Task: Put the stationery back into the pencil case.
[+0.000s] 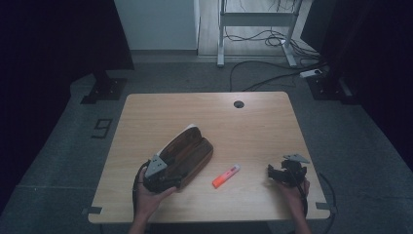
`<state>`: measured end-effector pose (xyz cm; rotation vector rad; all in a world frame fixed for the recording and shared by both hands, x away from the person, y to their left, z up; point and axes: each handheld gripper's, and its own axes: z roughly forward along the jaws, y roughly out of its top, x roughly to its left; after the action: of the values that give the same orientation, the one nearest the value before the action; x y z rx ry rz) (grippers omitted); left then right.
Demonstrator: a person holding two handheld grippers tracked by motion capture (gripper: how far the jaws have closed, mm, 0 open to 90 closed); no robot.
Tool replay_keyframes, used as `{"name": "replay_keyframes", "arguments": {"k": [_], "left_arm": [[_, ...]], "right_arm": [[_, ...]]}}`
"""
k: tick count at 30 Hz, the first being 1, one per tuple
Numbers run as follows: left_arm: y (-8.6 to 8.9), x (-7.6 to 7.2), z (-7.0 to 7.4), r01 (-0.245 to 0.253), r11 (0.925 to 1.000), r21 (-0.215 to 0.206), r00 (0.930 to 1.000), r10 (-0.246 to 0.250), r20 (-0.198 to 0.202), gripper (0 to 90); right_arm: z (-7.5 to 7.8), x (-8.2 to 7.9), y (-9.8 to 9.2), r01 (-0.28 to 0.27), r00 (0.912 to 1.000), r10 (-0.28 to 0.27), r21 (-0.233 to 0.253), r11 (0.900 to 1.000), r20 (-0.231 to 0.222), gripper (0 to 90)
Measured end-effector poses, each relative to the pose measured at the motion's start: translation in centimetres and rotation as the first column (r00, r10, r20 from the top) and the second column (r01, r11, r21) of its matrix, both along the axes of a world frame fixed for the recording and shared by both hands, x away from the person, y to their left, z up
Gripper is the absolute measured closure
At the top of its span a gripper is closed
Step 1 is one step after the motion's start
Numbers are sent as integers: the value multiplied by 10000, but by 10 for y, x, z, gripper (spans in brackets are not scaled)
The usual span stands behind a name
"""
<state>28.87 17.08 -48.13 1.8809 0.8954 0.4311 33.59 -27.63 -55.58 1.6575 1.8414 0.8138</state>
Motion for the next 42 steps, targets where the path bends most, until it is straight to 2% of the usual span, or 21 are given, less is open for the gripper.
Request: {"name": "replay_keyframes", "arguments": {"k": [10, 18, 23, 29, 36, 42], "left_arm": [[-21, 1, -8, 193, 9997, 160, 9997, -191, -122, 305], [-42, -2, -14, 434, 9978, 505, 9989, -424, -203, 318], [-54, -3, -20, 667, 9953, 705, 9975, -650, -259, 323], [-65, -2, -26, 838, 9937, 741, 9958, -807, -437, 325], [-83, -3, -35, 1146, 9883, 1003, 9922, -1089, -605, 327], [-91, 0, -38, 1125, 9900, 854, 9915, -1062, -758, 331]], "right_arm": [[0, 0, 0, -17, 10000, 17, -5, 10000, 12, 97], [0, 0, 0, -29, 10000, 29, -5, 10000, 18, 100], [0, 0, 0, -31, 10000, 31, -10, 10000, 19, 100], [0, 0, 0, -30, 10000, 30, -5, 10000, 20, 100], [0, 0, 0, -27, 10000, 27, -1, 10000, 20, 100], [0, 0, 0, -30, 10000, 30, -2, 10000, 20, 100]]}}
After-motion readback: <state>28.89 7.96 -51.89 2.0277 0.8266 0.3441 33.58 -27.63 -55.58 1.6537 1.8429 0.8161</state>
